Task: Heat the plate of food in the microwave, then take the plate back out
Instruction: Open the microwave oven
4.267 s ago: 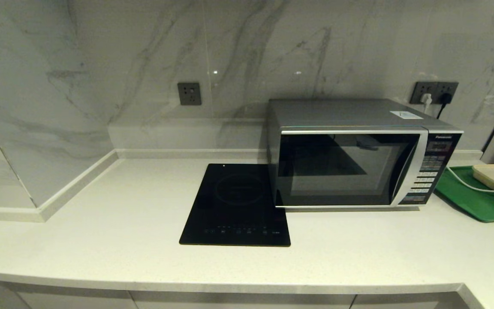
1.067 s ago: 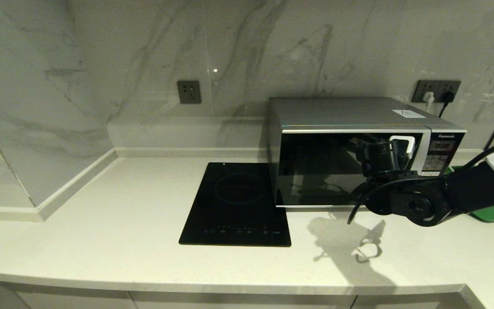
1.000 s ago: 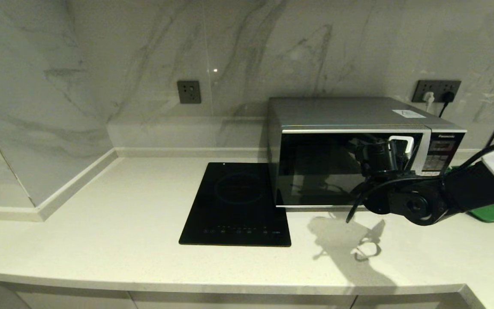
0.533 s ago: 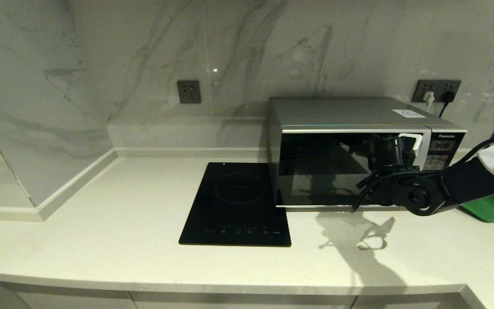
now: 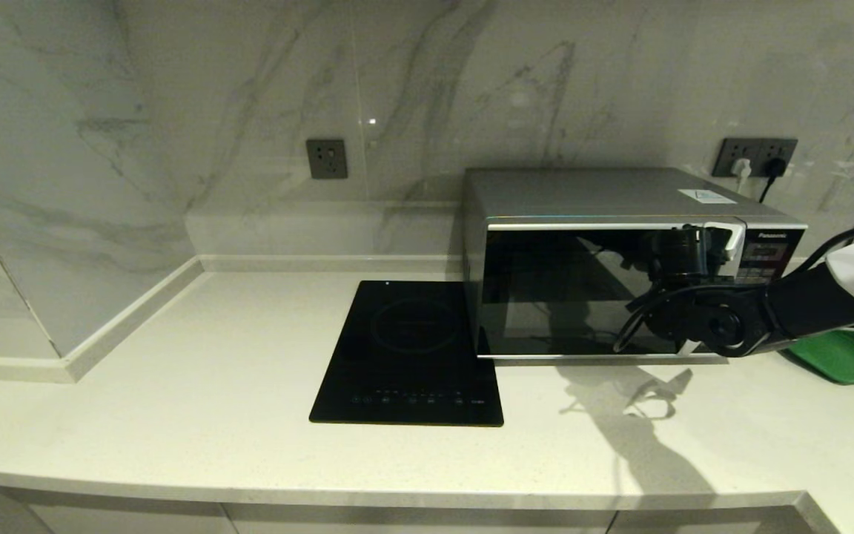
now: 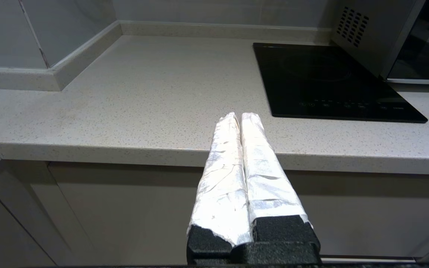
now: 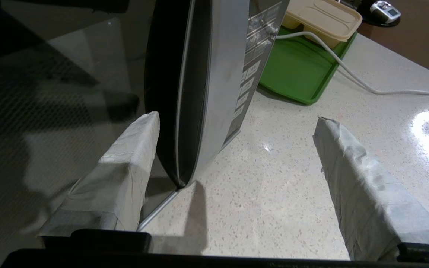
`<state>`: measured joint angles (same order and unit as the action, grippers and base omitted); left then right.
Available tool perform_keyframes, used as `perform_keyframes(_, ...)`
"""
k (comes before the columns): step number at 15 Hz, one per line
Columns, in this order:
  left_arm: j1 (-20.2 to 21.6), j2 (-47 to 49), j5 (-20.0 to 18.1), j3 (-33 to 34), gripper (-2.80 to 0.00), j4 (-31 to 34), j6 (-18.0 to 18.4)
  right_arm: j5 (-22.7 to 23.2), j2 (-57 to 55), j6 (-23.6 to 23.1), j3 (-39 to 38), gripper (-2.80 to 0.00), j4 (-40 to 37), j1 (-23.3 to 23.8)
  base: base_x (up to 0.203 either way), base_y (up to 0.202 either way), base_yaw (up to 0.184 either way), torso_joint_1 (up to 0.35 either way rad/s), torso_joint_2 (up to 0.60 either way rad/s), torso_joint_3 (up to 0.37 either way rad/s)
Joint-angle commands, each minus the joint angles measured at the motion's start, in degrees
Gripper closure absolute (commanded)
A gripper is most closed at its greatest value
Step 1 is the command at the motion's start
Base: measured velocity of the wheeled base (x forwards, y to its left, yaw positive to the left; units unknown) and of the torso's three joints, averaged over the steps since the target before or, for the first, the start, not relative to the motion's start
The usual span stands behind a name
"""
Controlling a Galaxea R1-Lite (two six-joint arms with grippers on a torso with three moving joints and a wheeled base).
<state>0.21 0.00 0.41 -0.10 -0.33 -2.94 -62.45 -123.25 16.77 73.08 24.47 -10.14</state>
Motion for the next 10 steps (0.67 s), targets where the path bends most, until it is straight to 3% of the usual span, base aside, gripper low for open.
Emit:
perform_keyframes(1, 0.0, 0.0, 0.0, 0.0, 0.00, 0.0, -0.1, -0.4, -1.0, 0.1, 1.0, -2.80, 0.2, 1.3, 0.000, 0.000, 0.000, 0.000, 0.00, 0.000)
perform_keyframes(10, 0.0, -0.1, 0.0, 0.0, 0.00, 0.0, -0.1, -0.7, 0.5, 3.1, -0.9, -2.80, 0.3, 3.5, 0.000, 0.000, 0.000, 0.000, 0.00, 0.000)
